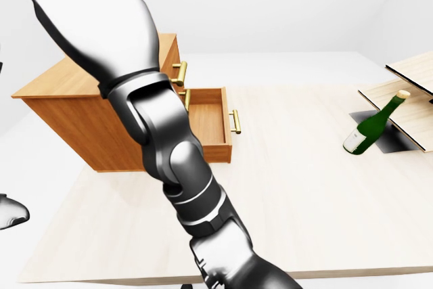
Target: Put the bowl on top of the cabinet.
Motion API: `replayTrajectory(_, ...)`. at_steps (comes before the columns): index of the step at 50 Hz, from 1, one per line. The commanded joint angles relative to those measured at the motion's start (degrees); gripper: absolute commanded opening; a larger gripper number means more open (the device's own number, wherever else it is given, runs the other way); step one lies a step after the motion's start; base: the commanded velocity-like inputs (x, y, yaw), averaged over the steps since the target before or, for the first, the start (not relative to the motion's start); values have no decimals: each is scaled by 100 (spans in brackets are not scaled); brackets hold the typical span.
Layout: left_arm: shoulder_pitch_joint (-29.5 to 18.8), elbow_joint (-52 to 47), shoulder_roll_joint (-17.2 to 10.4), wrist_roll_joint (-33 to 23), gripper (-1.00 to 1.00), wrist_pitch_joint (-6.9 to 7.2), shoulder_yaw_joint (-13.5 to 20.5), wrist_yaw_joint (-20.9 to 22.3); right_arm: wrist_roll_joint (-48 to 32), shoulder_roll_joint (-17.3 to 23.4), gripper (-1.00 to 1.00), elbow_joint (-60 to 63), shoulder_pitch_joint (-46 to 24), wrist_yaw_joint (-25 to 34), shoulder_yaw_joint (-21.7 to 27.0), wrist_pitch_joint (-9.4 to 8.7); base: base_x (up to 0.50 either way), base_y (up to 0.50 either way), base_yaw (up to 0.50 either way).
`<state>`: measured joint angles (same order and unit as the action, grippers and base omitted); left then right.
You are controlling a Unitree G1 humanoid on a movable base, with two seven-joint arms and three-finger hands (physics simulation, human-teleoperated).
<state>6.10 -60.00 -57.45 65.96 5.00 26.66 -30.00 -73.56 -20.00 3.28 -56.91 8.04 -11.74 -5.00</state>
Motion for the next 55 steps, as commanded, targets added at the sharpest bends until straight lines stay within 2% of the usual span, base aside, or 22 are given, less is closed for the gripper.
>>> replayTrajectory(1,-13,0,2,-17,100,0,-34,0,267,0,100,883,-96,736,34,0,0,0,0)
replayTrajectory(8,3,0,12,-11,100,0,-10,0,485,133,100,827,-216,681,117,0,0,0,0)
replayTrajectory(12,5,0,-28,14,100,0,-2,0,650,363,100,55,-106,91,173,0,0,0,0)
replayTrajectory(15,30,0,42,29,100,0,99,0,757,521,100,-576,44,-409,201,0,0,0,0)
replayTrajectory(19,7,0,-17,81,100,0,104,0,894,671,100,-980,57,-732,262,0,0,0,0)
replayTrajectory(24,-11,0,14,-47,100,0,-56,0,1185,881,100,-1466,-207,-968,444,0,0,0,0)
replayTrajectory(30,28,0,-15,39,100,0,66,0,1672,950,100,-950,-109,-720,523,0,0,0,0)
replayTrajectory(41,-22,0,31,-133,100,0,-160,0,2455,1415,100,685,-459,191,774,0,0,0,0)
replayTrajectory(50,-6,0,29,-137,100,0,-150,0,3172,2038,100,1894,-858,751,1162,0,0,0,0)
replayTrajectory(55,7,0,17,-166,100,0,-184,0,3601,2466,100,2380,-863,817,1296,0,0,0,0)
